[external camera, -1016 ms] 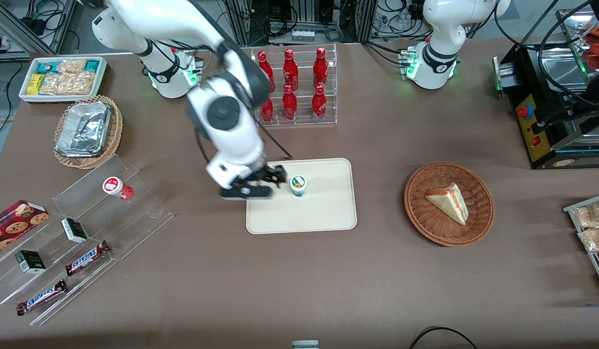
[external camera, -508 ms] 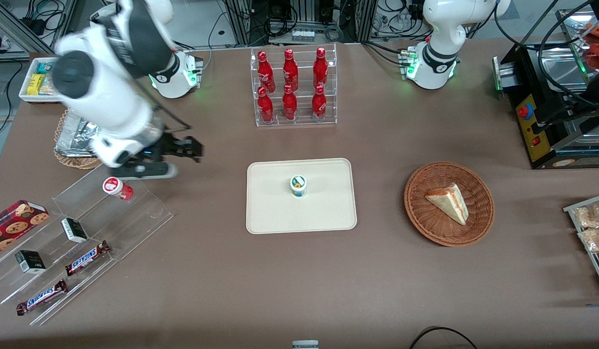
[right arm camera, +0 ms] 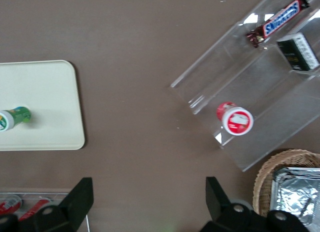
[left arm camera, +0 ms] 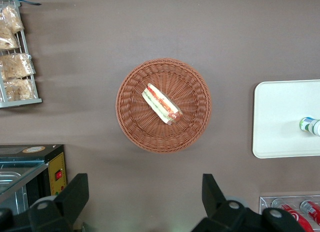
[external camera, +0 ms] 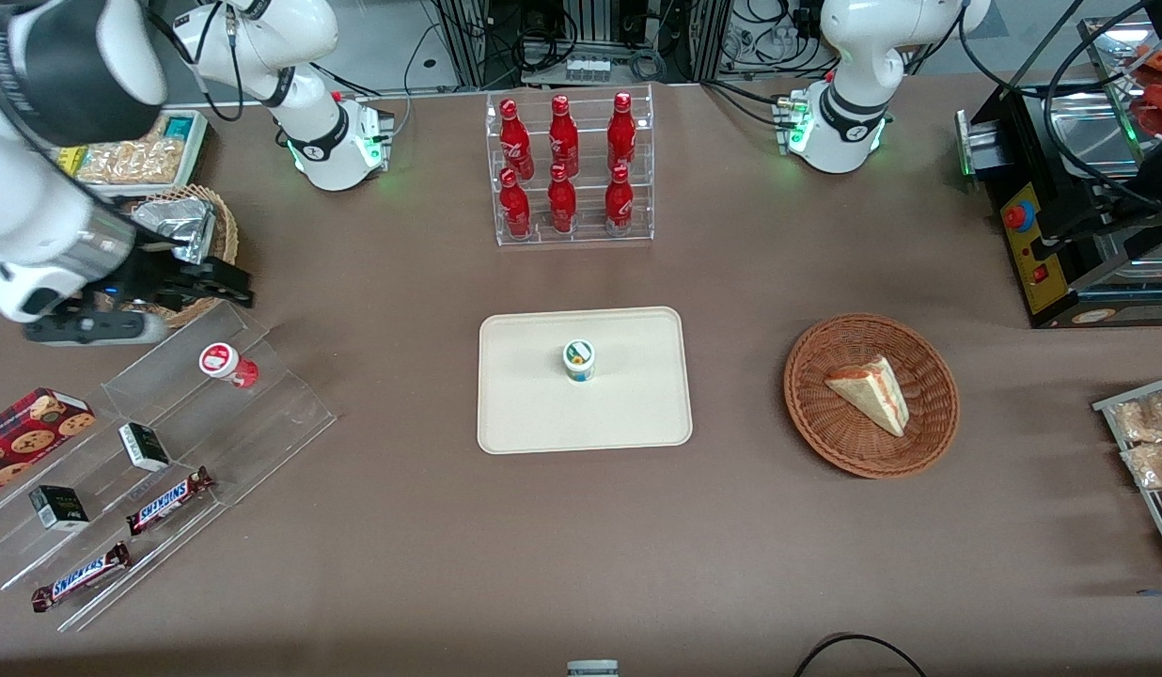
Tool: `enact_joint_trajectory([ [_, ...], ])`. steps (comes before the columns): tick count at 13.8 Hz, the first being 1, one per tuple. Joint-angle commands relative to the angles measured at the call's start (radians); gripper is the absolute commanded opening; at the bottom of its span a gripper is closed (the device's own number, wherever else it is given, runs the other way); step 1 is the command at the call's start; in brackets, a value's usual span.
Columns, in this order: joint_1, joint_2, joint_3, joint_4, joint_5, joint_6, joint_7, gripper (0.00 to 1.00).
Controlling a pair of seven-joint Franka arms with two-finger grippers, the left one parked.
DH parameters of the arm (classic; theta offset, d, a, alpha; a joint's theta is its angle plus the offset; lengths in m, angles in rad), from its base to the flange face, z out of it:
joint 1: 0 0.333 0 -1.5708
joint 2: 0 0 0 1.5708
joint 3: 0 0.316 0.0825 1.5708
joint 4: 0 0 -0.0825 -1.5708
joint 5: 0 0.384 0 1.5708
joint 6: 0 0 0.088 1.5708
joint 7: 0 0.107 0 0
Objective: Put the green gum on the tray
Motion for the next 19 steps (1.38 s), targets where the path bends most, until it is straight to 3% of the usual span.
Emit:
enact_joint_trajectory([
  [1, -0.073, -0.032, 0.013, -0.015, -0.009, -0.020, -0.102, 1.00],
  [8, -0.174, -0.006, 0.016, 0.047, -0.017, -0.035, -0.140, 1.00],
  [11, -0.176, 0.007, 0.027, 0.054, -0.056, -0.021, -0.140, 1.00],
  [15, -0.211, 0.042, 0.105, 0.079, -0.058, -0.023, -0.130, 1.00],
  [19, -0.206, 0.050, 0.110, 0.080, -0.063, -0.023, -0.129, 1.00],
])
